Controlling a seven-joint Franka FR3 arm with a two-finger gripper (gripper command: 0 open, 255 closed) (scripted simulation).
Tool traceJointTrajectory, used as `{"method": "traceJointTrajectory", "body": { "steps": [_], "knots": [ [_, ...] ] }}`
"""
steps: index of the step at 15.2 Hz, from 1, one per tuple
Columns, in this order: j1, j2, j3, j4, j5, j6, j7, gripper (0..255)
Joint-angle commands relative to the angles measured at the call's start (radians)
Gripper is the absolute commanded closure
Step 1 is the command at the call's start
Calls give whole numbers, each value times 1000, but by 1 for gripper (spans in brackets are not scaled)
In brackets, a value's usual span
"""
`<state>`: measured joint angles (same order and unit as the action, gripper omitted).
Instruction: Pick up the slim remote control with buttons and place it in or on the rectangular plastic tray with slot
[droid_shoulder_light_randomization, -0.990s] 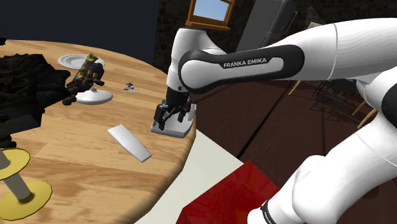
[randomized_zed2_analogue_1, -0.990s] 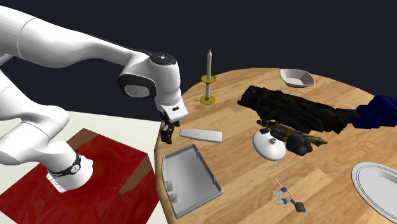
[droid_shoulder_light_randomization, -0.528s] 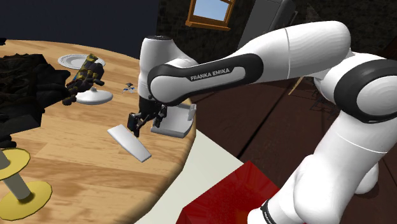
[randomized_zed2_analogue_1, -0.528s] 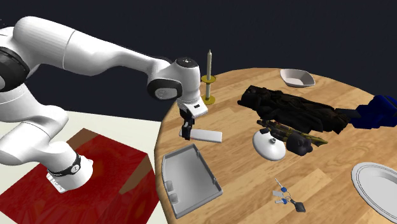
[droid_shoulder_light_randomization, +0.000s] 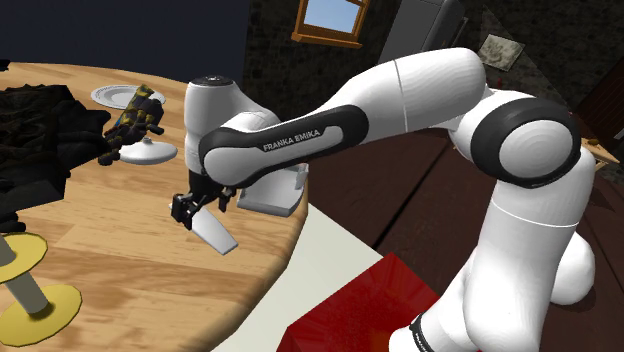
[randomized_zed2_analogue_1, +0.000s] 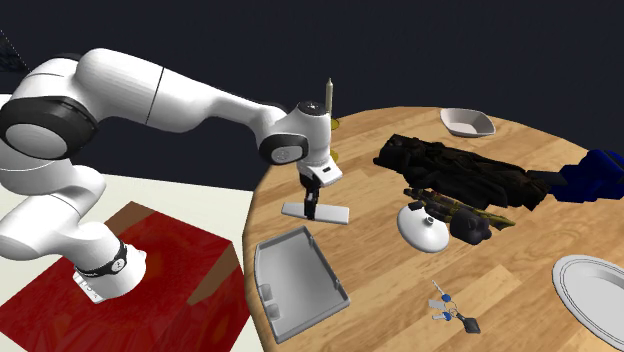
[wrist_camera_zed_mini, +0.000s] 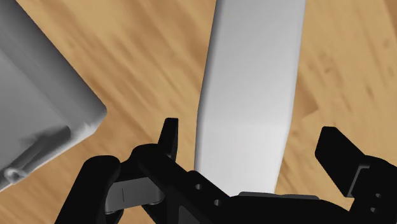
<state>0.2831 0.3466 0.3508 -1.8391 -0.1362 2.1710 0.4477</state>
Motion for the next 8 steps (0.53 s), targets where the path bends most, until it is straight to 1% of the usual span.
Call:
{"method": "traceJointTrajectory", "body": {
  "steps": [1,4,8],
  "knots": [
    [4,19,-3,-2,-9,21,5,0],
    [6,37,-7,-13,-17,48,11,0],
    [6,37,-7,-13,-17,48,11,0]
  ]
}}
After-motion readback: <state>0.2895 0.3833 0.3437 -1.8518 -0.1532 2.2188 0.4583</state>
